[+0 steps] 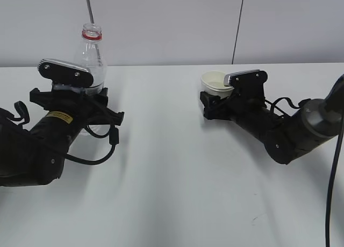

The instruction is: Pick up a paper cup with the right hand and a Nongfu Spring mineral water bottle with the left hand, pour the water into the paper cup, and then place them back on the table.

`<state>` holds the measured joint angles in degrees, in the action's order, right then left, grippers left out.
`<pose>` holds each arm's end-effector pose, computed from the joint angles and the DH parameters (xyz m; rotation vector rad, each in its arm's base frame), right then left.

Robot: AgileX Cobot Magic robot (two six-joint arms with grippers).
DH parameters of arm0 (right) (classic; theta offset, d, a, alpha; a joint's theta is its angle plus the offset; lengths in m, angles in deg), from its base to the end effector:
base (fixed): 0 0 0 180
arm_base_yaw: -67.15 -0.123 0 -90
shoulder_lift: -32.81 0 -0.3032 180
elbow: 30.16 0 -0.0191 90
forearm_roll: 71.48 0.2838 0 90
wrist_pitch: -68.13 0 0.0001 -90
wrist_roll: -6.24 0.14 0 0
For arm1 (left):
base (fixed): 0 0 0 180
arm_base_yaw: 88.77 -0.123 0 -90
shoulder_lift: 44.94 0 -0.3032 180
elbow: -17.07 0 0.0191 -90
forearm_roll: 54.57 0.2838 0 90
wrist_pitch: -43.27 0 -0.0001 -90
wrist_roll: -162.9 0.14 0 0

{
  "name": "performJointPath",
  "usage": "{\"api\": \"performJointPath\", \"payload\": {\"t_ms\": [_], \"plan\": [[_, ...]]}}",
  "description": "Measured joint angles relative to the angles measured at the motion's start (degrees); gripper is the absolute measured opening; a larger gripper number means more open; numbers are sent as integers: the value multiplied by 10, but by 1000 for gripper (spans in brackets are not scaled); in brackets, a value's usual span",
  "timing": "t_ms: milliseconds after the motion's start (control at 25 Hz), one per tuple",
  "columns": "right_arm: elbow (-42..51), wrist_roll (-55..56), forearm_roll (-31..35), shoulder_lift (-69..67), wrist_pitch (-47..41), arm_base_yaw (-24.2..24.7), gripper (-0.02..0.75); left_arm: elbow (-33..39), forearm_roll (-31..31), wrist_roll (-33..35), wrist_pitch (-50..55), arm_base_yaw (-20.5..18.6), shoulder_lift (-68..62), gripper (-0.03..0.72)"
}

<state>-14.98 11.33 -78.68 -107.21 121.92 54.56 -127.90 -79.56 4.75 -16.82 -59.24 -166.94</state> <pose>0.4899 0.1239 0.0400 -0.2554 1.7615 0.2588 0.3885 -0.1612 0.1048 0.2998 1.6980 0.0576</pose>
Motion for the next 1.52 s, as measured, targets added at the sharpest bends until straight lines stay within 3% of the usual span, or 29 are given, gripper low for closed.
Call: {"api": "performJointPath", "payload": {"t_ms": [400, 920, 1520], "plan": [[52, 0, 1, 0, 62, 0, 603, 0, -1, 0, 0, 0, 0, 342], [162, 0, 3, 83, 76, 0, 594, 0, -6, -5, -1, 0, 0, 342], [234, 0, 3, 176, 99, 0, 592, -53, 38, -90, -6, -76, -45, 340]]}}
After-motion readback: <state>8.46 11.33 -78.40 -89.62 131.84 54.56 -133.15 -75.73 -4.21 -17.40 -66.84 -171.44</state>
